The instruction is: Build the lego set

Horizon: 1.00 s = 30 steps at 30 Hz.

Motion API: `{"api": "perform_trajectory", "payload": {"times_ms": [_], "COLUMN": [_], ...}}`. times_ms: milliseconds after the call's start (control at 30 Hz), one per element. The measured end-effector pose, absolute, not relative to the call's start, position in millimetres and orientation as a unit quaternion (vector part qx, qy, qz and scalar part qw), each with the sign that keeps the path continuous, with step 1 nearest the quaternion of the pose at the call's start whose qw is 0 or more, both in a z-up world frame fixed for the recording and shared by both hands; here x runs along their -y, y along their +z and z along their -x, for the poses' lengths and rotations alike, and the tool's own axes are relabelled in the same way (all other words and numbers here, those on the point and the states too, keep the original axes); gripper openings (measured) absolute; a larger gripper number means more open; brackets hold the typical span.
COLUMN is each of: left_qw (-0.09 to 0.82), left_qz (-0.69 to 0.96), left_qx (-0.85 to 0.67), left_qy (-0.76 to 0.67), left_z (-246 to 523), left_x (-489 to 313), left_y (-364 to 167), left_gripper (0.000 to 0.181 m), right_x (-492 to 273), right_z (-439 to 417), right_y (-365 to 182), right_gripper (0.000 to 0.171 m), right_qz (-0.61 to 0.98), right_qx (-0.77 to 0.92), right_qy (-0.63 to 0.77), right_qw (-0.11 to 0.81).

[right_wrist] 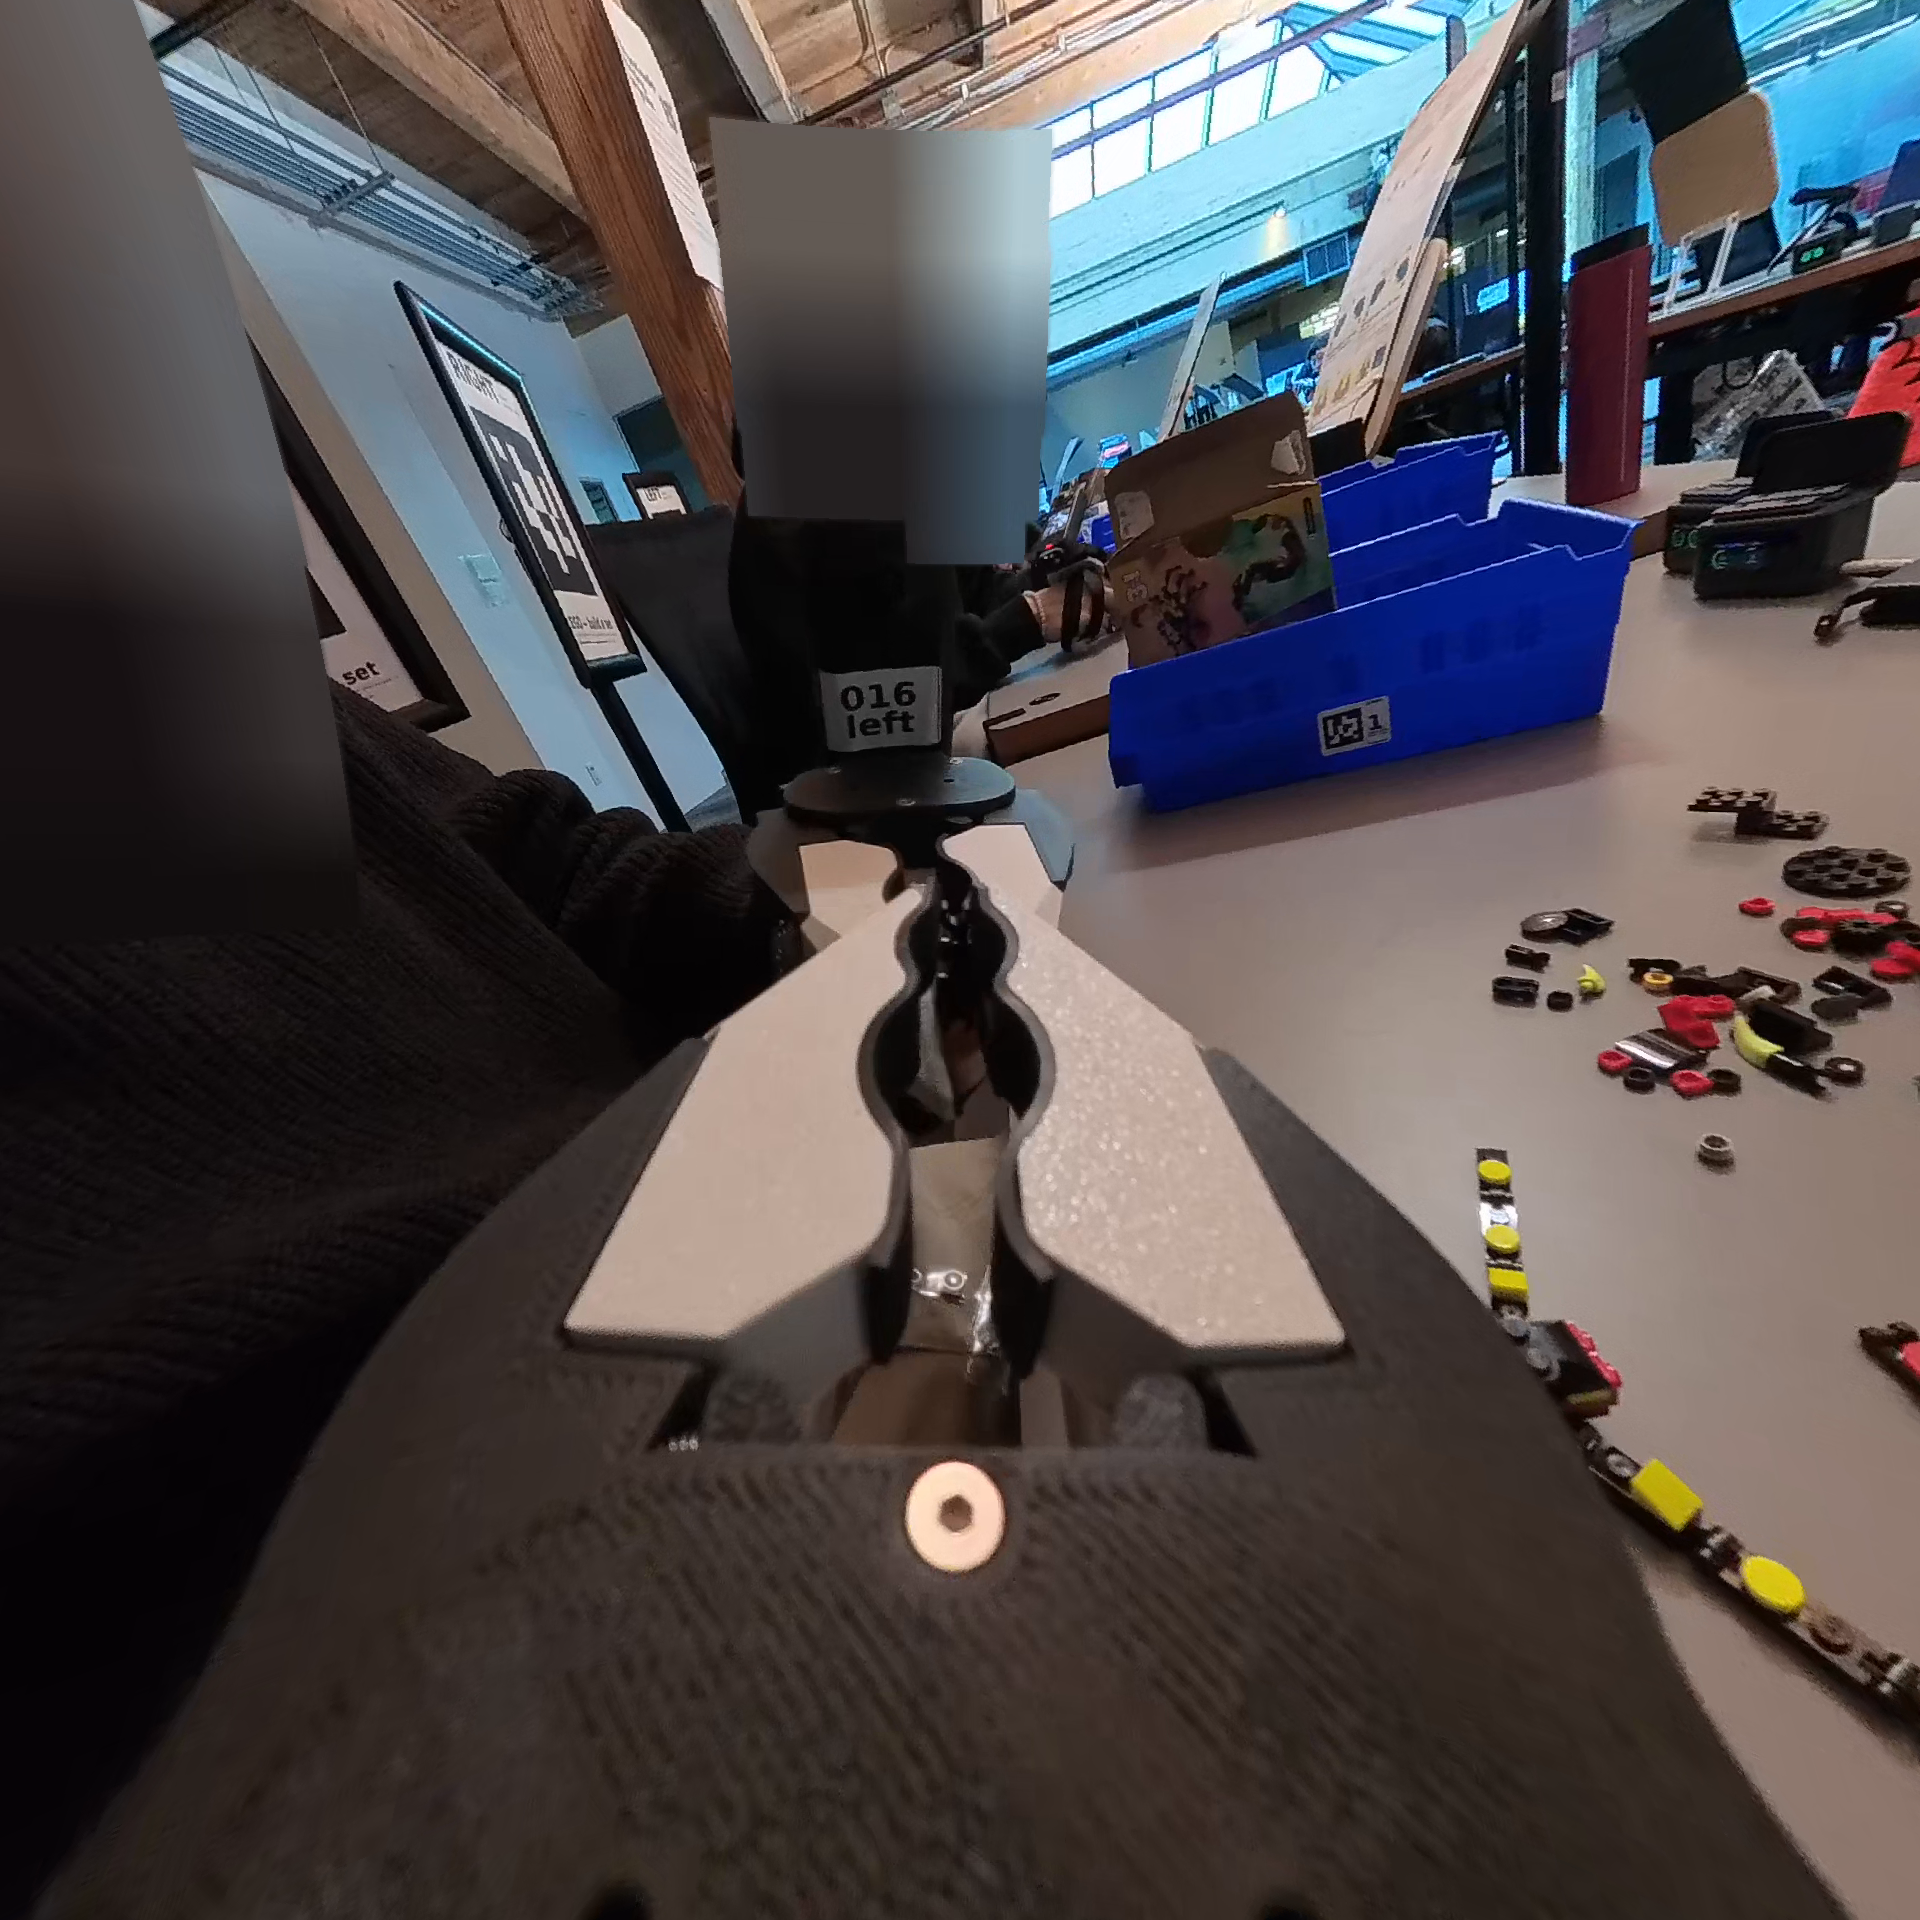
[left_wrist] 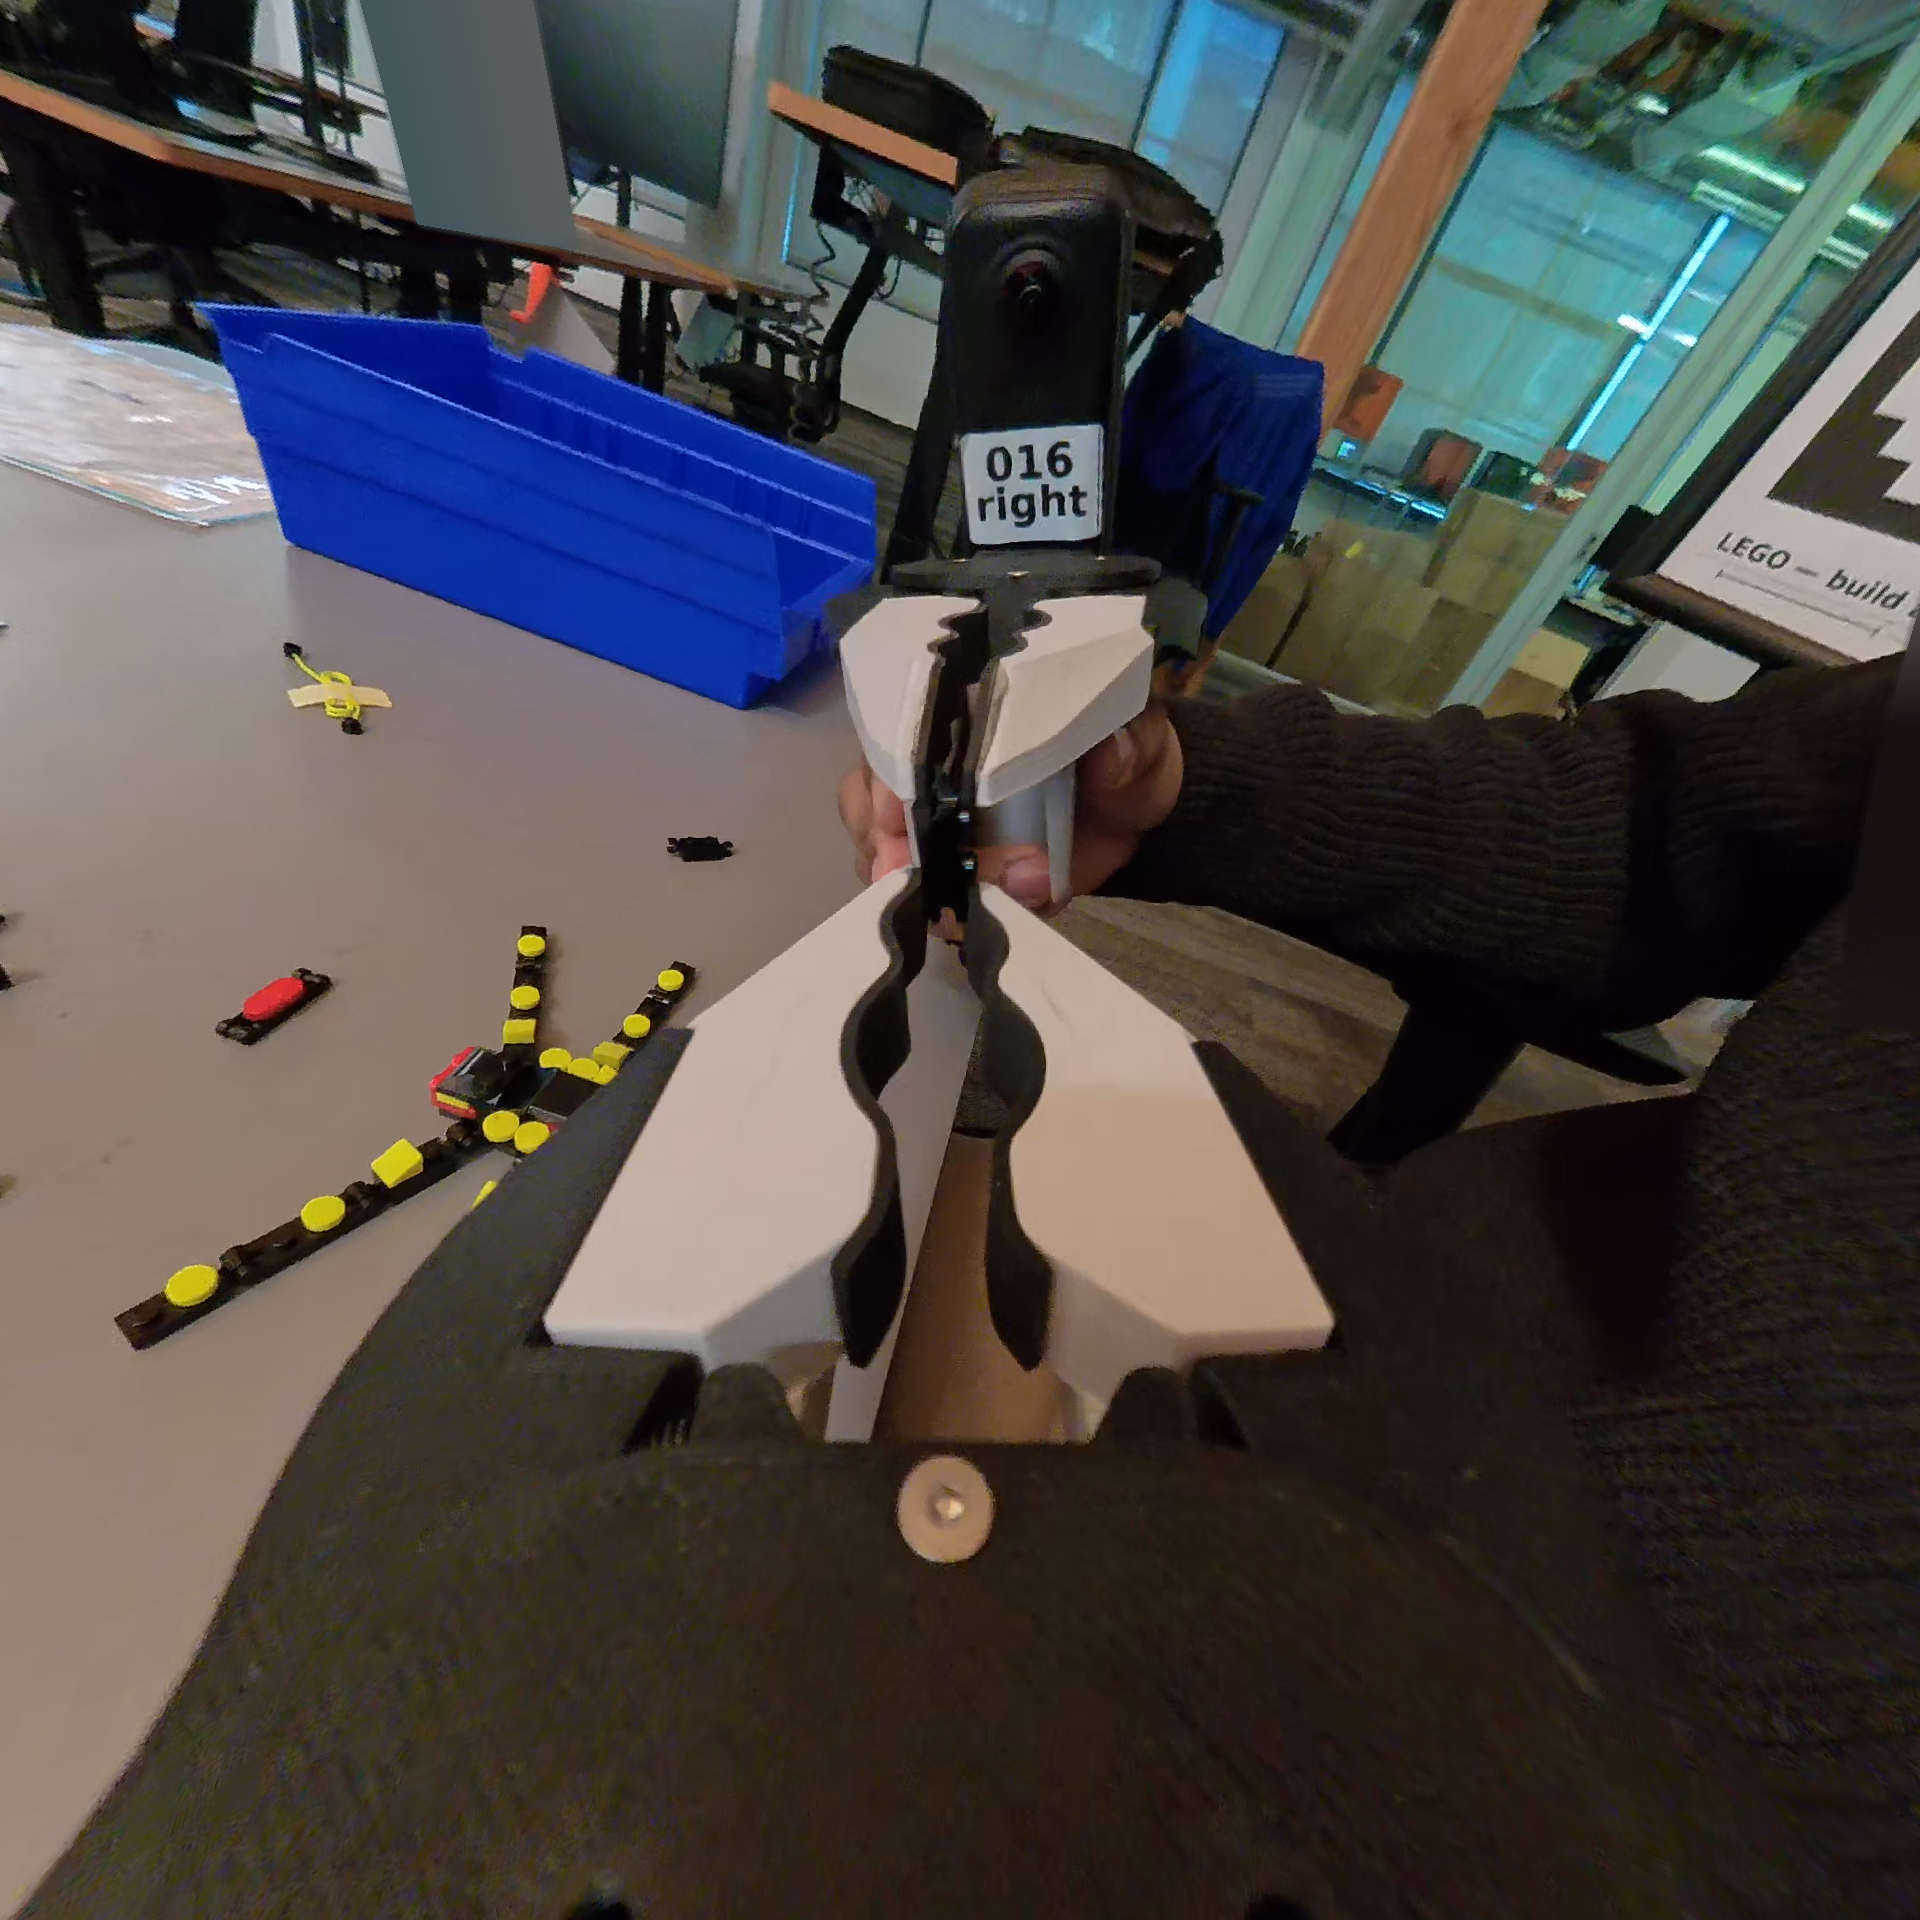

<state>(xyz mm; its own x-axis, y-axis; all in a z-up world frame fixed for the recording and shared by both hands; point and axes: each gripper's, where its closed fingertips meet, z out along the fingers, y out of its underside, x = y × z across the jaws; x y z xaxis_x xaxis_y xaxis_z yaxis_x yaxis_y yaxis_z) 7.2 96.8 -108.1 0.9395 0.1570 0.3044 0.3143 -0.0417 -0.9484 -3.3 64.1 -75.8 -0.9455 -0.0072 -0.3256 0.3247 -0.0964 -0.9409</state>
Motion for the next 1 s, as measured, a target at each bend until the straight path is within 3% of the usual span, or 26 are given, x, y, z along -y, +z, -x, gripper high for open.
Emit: {"api": "perform_trajectory", "payload": {"times_ms": [400,667,1000], "left_qw": [0.674,0.669,0.711], "left_qz": [0.723,0.728,0.691], "left_qx": [0.151,0.123,0.13], "left_qy": [-0.019,0.084,0.003], "left_z": [-4,2,-9], "left_x": [-94,-88,-86], "left_y": [-104,-97,-80], "left_gripper": [0.003,0.003,0.002], "right_x": [-66,-72,-67], "right_z": [4,-4,-5], "right_y": [-71,-57,-43], "right_gripper": [0.002,0.008,0.018], "right_qz": [-0.122,-0.074,-0.066], "right_qx": [-0.649,-0.642,-0.626], "right_qy": [-0.742,-0.763,-0.774], "right_qw": [0.119,0.027,-0.059]}}
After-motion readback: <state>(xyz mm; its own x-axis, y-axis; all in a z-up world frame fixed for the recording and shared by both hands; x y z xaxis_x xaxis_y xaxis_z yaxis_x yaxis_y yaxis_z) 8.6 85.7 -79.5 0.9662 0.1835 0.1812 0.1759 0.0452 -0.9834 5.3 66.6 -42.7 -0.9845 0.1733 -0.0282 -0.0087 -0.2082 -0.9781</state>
